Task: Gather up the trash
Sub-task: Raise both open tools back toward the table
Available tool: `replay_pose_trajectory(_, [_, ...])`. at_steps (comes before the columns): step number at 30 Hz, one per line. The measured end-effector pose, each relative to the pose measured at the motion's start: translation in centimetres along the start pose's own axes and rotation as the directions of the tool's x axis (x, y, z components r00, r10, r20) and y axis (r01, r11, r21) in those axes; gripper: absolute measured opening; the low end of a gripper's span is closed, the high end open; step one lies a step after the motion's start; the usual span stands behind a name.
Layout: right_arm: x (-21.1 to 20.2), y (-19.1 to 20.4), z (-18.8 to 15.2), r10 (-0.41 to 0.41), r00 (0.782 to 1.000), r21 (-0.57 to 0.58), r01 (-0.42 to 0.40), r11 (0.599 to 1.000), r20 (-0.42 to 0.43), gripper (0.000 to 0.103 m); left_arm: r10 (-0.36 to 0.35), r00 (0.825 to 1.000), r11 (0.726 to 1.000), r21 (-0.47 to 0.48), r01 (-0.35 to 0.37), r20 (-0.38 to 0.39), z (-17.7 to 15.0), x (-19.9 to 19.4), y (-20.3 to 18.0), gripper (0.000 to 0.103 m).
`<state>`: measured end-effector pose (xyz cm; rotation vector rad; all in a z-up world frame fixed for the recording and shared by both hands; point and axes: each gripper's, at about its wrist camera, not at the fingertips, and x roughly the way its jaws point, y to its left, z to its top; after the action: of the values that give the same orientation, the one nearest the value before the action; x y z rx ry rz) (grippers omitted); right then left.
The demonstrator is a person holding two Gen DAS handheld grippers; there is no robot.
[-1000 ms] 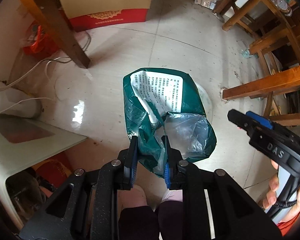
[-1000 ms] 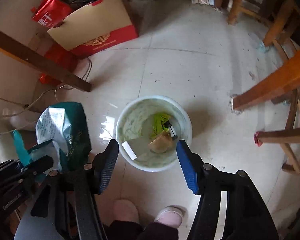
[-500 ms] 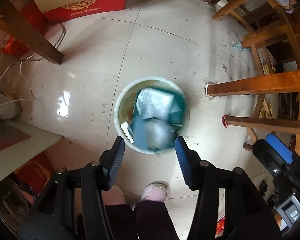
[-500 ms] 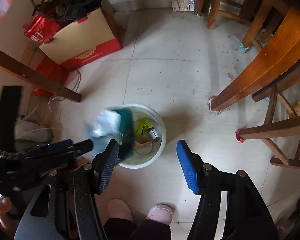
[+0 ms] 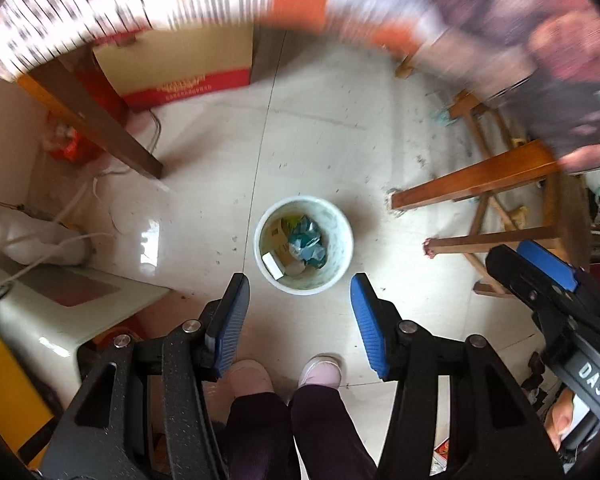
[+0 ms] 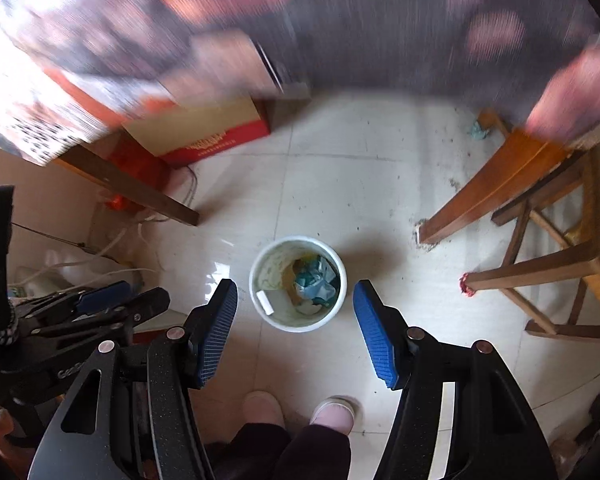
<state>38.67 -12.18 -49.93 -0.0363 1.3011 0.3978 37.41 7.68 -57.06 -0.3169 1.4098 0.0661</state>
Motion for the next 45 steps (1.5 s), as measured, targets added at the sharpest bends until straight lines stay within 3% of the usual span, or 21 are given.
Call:
replay_pose_trajectory(6, [-9.8,2.3,2.5,-0.006,0.995,-0.031,0.01,0.999,0.102,0.057,0.008,0.995,0.999,0.048,-0.013,0.1,0.8,-10.3,-1.5,0.052])
replay_pose_trajectory(12, [-19.2,5.2,4.1,-0.012,0.979,-0.051,0.023,0.998,0.204,0.057,0.018,0.973,0.995,0.086,-0.039,0.229,0.9,-21.1,-2.5,0.052])
replay_pose_trajectory(18, [-28.0,7.6,5.1,-0.015,0.951,-0.059,0.034,0.998,0.309,0.057,0.005,0.934,0.986,0.152,-0.063,0.357,0.9,-31.0,-4.0,0.052])
replay_pose_trajectory(23, [-34.6,9.2,5.7,-0.042,0.909,-0.048,0.067,0.997,0.414,0.058,-0.038,0.887,0.983,0.177,-0.05,0.459,0.3,-38.3,-4.6,0.052])
replay_pose_trajectory(26, [-38.4,10.1,5.4,-0.047,0.875,-0.035,0.073,0.997,0.481,0.064,-0.068,0.857,0.978,0.202,-0.043,0.511,-0.3,-42.1,-4.6,0.052])
replay_pose_trajectory(31, [-42.7,12.2,4.6,-0.071,0.816,-0.028,0.107,0.994,0.573,0.065,-0.122,0.807,0.967,0.253,-0.035,0.578,-0.8,-46.9,-4.3,0.052])
replay_pose_trajectory(33, [-44.0,13.0,4.2,-0.075,0.792,-0.026,0.114,0.993,0.606,0.066,-0.137,0.787,0.963,0.267,-0.036,0.602,-1.1,-48.2,-4.1,0.057])
replay_pose_trajectory(37, [-45.3,14.0,3.8,-0.088,0.748,-0.015,0.13,0.991,0.658,0.078,-0.151,0.749,0.962,0.27,-0.038,0.645,-1.2,-50.2,-3.7,0.066])
replay_pose_trajectory(45, [-45.4,13.5,5.6,-0.093,0.741,-0.019,0.142,0.99,0.666,0.079,-0.163,0.739,0.962,0.271,-0.027,0.654,1.2,-50.7,-4.5,0.072])
